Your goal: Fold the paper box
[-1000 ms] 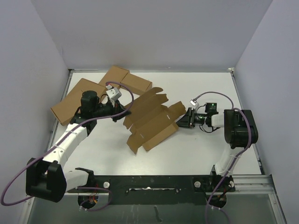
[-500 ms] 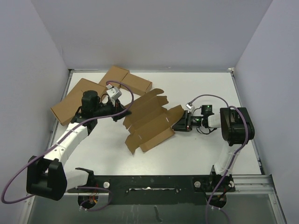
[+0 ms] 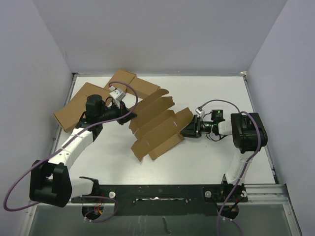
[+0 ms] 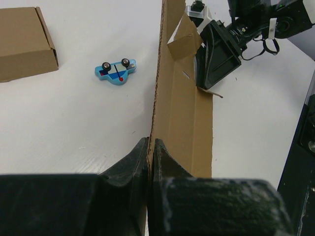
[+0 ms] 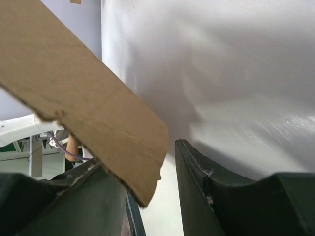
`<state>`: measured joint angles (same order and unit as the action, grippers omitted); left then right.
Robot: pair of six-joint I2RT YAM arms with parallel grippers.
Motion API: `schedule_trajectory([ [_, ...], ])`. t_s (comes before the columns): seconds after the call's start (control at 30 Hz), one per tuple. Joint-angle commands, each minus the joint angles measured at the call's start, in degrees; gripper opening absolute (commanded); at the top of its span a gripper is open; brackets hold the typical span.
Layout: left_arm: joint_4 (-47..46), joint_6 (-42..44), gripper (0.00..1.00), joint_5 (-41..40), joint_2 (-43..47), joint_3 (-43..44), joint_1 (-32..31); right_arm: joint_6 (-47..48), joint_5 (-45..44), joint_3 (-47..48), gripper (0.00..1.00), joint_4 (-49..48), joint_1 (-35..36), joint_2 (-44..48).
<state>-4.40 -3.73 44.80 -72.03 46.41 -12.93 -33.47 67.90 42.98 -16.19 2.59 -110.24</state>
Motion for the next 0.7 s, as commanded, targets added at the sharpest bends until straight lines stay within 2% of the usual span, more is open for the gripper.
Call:
schedule_trajectory([
  [0.0, -7.28, -3.04, 0.00, -1.73, -0.82, -0.21, 0.58, -2.48, 0.48, 0.52, 0.41, -1.68, 1.31, -0.70],
  [0.3, -9.79, -5.66, 0.00, -0.92, -2.35, -0.62, 1.01, -3.75, 0.89, 0.66, 0.37, -3.98, 2.14, -1.29],
  [0.67, -7.99, -5.94, 0.00, -3.39, -3.06, -0.25, 1.68, -3.70, 0.96, 1.26, 0.33, -4.12, 3.55, -2.41],
])
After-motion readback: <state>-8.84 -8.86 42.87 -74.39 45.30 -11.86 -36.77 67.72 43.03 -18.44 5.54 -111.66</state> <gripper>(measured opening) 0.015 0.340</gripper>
